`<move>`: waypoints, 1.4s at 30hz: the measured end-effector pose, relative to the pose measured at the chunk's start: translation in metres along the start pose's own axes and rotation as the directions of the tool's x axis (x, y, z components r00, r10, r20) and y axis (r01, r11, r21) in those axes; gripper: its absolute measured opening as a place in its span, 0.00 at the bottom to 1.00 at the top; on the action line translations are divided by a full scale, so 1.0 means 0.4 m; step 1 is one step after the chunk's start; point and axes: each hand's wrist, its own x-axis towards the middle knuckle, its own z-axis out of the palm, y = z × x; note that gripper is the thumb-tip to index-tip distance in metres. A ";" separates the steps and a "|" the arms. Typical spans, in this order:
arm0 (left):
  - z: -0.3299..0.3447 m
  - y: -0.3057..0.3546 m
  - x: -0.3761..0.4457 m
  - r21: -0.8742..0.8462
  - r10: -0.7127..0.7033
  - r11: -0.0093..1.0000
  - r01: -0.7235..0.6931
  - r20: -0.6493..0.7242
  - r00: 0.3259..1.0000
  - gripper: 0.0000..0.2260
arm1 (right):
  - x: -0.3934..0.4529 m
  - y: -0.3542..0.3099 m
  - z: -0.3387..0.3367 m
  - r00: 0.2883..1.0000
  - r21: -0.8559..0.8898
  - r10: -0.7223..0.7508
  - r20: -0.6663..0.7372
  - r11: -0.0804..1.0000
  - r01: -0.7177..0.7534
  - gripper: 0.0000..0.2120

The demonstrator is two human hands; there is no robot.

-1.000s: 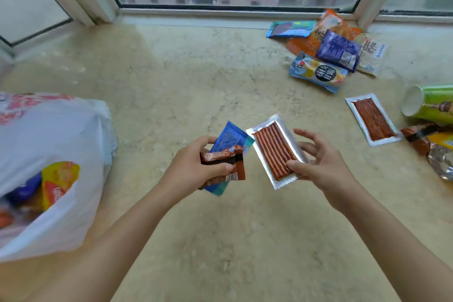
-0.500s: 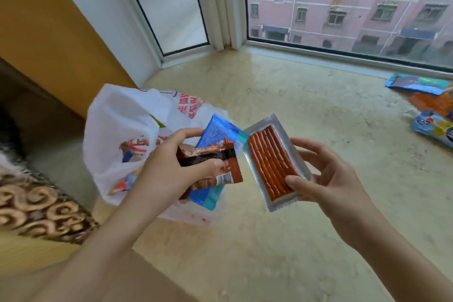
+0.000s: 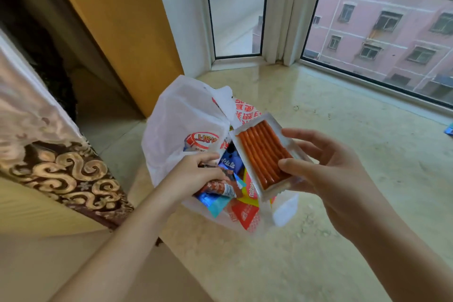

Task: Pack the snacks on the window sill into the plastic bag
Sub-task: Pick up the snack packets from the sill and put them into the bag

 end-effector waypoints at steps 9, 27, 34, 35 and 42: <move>0.006 -0.023 0.099 -0.079 0.342 0.930 -0.360 -0.175 0.923 0.36 | 0.058 0.050 0.123 0.996 -0.269 -0.007 -0.084 0.963 -0.016 0.19; -0.111 0.046 0.166 -0.103 0.523 0.816 -0.568 -0.285 0.803 0.34 | 0.284 0.085 0.321 0.918 0.260 0.397 0.010 0.885 -0.385 0.16; -0.093 0.042 0.171 -0.113 0.529 0.814 -0.570 -0.262 0.808 0.28 | 0.299 0.104 0.257 0.986 -0.095 0.153 -0.059 0.983 -0.158 0.15; -0.083 0.044 0.170 -0.092 0.541 0.811 -0.577 -0.257 0.801 0.27 | 0.283 0.102 0.239 0.992 -0.118 0.109 -0.057 0.986 -0.115 0.16; 0.030 0.121 0.157 0.031 0.645 0.760 -0.650 -0.163 0.746 0.20 | 0.199 0.074 0.052 0.918 -0.669 -0.394 -0.047 0.695 0.264 0.16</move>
